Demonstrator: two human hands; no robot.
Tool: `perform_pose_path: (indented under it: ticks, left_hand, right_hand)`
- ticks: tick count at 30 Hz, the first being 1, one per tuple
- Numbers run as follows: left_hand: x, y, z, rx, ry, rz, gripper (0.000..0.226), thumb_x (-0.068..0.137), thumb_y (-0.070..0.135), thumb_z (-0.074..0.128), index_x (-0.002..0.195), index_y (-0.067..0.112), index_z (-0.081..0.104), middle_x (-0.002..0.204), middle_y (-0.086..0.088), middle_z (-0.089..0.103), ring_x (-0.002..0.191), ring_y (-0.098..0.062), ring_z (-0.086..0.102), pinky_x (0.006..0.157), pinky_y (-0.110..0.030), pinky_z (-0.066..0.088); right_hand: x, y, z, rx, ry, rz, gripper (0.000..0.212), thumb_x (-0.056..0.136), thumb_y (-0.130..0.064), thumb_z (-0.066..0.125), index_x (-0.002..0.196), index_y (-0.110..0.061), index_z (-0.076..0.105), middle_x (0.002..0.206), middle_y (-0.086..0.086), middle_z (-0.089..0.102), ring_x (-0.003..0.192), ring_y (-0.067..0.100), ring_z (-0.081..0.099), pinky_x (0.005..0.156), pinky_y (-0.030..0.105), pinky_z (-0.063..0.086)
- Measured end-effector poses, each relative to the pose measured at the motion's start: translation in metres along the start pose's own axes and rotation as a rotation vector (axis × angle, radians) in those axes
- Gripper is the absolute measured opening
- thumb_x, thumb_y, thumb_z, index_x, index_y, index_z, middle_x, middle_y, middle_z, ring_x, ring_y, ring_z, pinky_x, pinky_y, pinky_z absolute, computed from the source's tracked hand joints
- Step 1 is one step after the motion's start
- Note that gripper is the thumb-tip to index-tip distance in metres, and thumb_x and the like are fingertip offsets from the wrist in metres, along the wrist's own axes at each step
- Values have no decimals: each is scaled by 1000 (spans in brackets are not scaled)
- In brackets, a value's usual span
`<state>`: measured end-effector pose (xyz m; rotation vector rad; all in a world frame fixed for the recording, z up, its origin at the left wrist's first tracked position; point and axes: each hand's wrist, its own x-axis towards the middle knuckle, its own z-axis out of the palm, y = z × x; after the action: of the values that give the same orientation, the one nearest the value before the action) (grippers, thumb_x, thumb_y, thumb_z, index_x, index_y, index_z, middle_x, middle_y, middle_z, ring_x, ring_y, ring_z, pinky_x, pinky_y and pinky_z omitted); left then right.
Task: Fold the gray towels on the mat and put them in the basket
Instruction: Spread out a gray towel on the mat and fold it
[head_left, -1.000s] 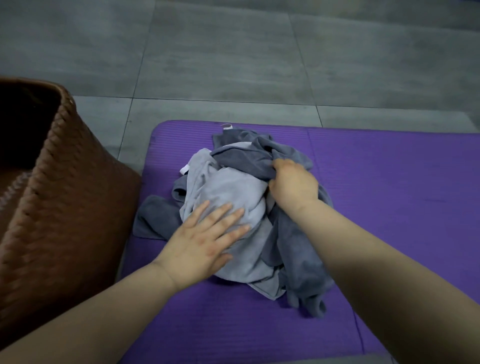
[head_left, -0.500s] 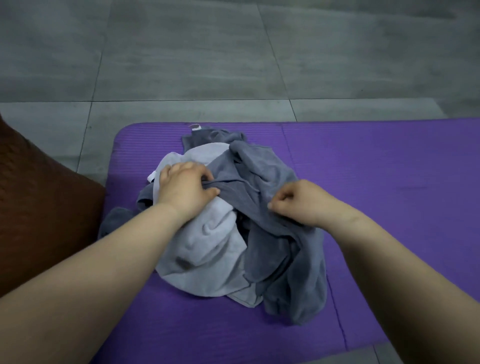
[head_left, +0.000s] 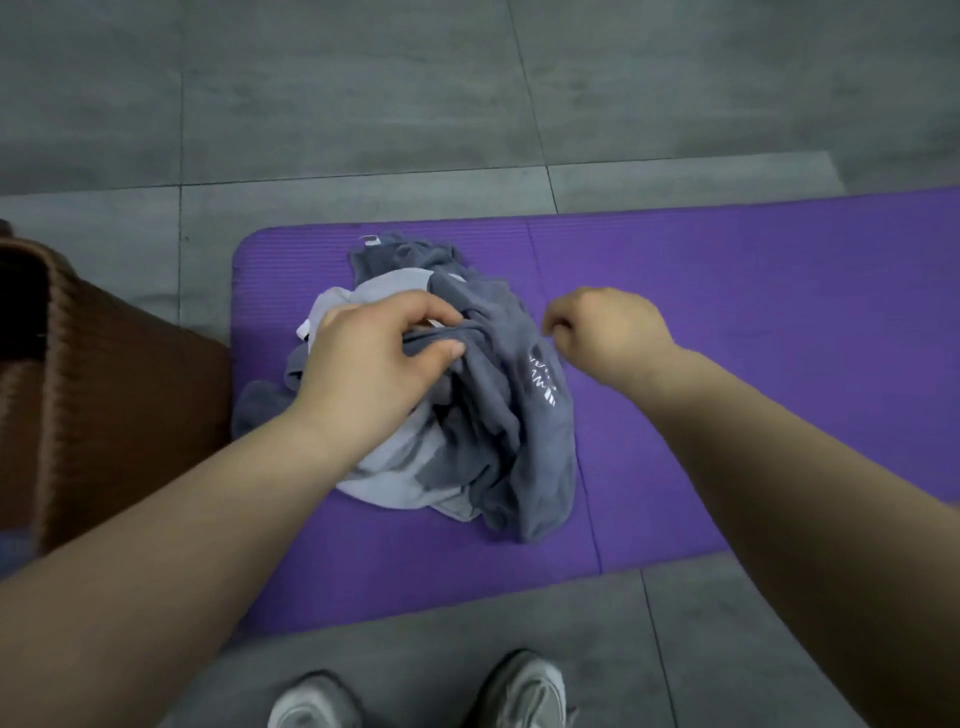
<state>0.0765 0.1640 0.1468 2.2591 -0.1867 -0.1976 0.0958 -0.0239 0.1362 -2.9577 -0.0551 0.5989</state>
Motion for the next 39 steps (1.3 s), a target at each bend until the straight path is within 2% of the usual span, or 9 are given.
perform_pose_path:
  ticks: [6,9,16,20,25,27,30,34,39]
  left_hand:
    - [-28,100,-56,-142,-132,-59,25,78,9,67,81,33,59,77,28,57,71,26,51,77,3,36]
    - [-30,169,-98,-244,-128,-69,26,77,1,66,82,26,61,78,23,56,67,26,52,72,6,37]
    - [-36,328,-195,-140,-383,159,31,73,8,72,91,29,59,83,18,58,69,24,52,72,5,35]
    - [-36,396,-223,85,-480,269,33,76,3,67,108,10,64,96,9,56,89,0,54,67,-4,35]
    - [-28,468,-214,59,-548,242,28,75,2,68,102,12,69,62,18,64,50,20,51,58,3,38]
    - [-29,492,-199,-15,-533,215,32,74,-2,68,101,16,67,45,26,59,48,17,51,57,1,40]
    - [-38,535,-164,-13,-537,271,34,63,11,70,96,21,65,53,34,60,55,16,54,58,1,39]
    - [-36,590,-118,-117,-495,244,15,59,10,68,71,15,77,56,31,62,53,15,55,54,1,39]
    - [-16,640,-79,-270,-404,254,22,65,-9,69,79,7,75,56,26,64,55,13,57,56,-1,41]
  right_hand:
    - [-88,-13,-87,711,-101,6,36,81,-20,66,116,-15,58,99,-5,56,92,12,52,91,26,44]
    - [-131,-36,-148,978,-188,-17,45,77,-17,71,119,-10,54,101,-2,56,94,12,54,88,23,44]
    - [-218,-31,-298,763,125,118,30,82,-8,55,111,-13,58,73,-5,52,78,15,47,71,31,43]
    - [-266,-13,-362,647,230,125,33,79,-11,55,110,-20,60,57,-11,39,73,16,41,56,26,31]
    - [-305,29,-399,599,279,42,17,79,-10,56,94,-11,66,71,-6,49,79,14,42,67,24,31]
    - [-314,57,-405,667,162,-26,21,80,-10,61,100,-8,65,94,4,55,93,18,48,74,18,31]
    - [-328,110,-409,731,-5,-32,32,83,-8,58,115,-8,58,127,9,48,120,18,44,80,10,27]
    - [-337,174,-420,932,147,32,34,84,-14,63,116,-7,53,120,5,58,103,15,53,86,20,39]
    - [-327,232,-411,958,0,7,37,83,-8,60,119,-9,53,110,3,59,101,10,50,88,25,43]
